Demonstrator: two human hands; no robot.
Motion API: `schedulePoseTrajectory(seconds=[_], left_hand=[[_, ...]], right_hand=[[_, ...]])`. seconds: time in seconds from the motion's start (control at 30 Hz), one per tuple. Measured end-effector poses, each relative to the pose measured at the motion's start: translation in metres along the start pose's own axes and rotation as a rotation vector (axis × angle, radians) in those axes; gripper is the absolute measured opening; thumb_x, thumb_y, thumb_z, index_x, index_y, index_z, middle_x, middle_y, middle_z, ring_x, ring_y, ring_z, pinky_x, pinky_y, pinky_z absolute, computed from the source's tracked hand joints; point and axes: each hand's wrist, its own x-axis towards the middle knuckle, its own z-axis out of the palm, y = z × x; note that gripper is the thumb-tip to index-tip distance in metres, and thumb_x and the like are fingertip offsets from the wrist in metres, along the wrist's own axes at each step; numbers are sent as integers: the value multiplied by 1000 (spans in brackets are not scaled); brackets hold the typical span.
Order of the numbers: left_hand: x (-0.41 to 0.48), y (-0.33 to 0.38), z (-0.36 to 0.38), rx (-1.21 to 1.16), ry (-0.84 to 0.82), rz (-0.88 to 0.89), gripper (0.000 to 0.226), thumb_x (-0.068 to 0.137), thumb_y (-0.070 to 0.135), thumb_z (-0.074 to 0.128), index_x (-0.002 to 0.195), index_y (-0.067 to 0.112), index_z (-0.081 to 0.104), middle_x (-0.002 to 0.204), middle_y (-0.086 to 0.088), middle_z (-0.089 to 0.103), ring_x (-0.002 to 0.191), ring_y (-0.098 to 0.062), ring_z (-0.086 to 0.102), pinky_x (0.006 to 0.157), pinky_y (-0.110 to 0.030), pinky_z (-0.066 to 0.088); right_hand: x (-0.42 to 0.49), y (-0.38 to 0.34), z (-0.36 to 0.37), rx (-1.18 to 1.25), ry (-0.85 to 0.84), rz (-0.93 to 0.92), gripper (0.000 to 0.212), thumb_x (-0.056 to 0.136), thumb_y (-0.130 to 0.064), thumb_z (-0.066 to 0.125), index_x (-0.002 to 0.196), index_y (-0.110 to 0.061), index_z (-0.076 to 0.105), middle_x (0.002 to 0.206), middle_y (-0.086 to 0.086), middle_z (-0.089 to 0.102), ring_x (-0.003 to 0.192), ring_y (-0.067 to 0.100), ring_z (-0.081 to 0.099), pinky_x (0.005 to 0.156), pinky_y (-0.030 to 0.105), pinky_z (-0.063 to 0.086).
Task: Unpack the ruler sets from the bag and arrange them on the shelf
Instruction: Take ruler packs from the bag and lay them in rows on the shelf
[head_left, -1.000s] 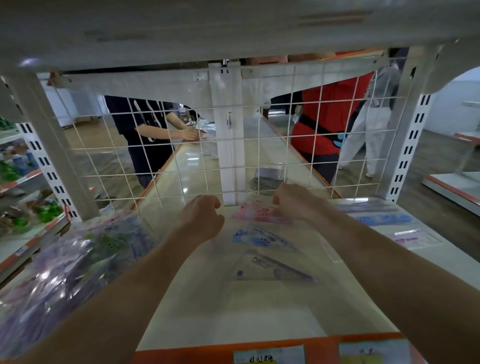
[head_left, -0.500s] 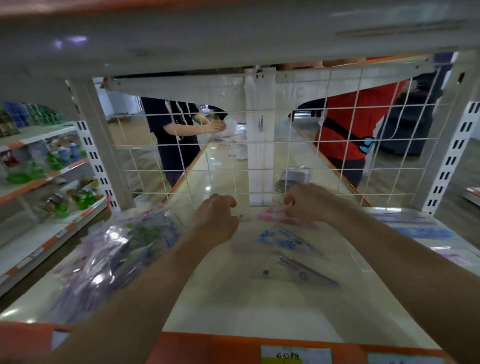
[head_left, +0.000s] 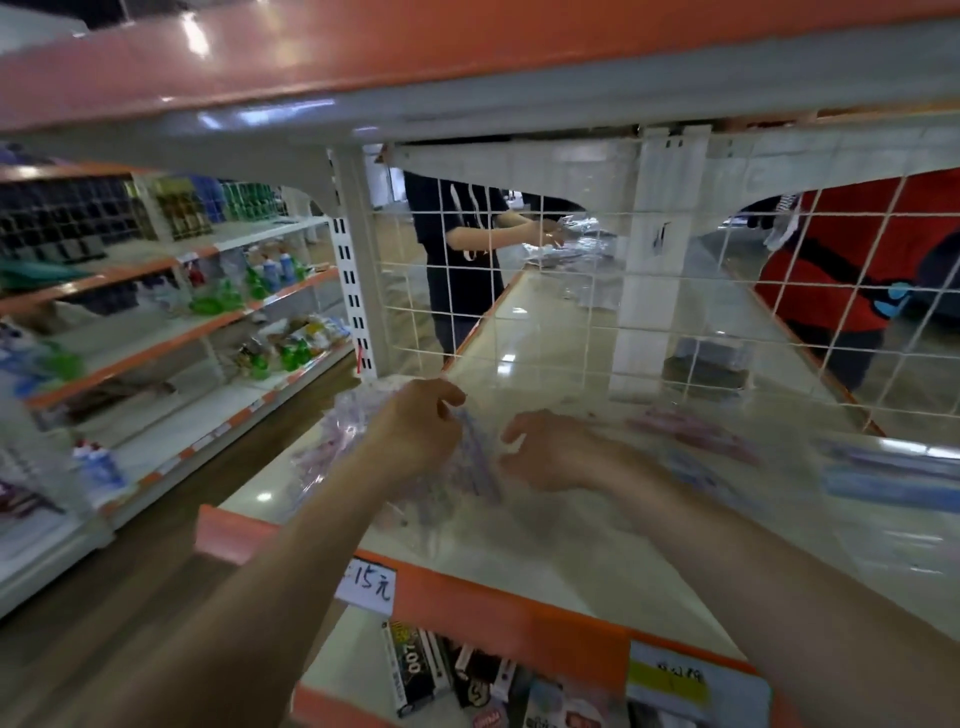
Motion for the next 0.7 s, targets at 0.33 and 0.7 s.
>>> schedulePoseTrajectory(seconds=[0.33, 0.7], left_hand=[[-27, -21, -13, -33, 63, -22, 31, 92, 14, 49, 117, 19, 65, 116, -4, 66, 98, -17, 61, 86, -30, 50], [-32, -19, -3, -226, -12, -78, 18, 91, 20, 55, 98, 11, 69, 90, -11, 67, 73, -16, 55, 68, -25, 43]], right_hand=[[4, -25, 23, -106, 48, 46, 53, 87, -43, 61, 123, -4, 57, 126, 15, 59, 115, 29, 57, 86, 29, 45], [-15, 8, 17, 372, 49, 63, 18, 89, -14, 58, 78, -3, 66, 72, 10, 65, 62, 18, 58, 54, 24, 45]])
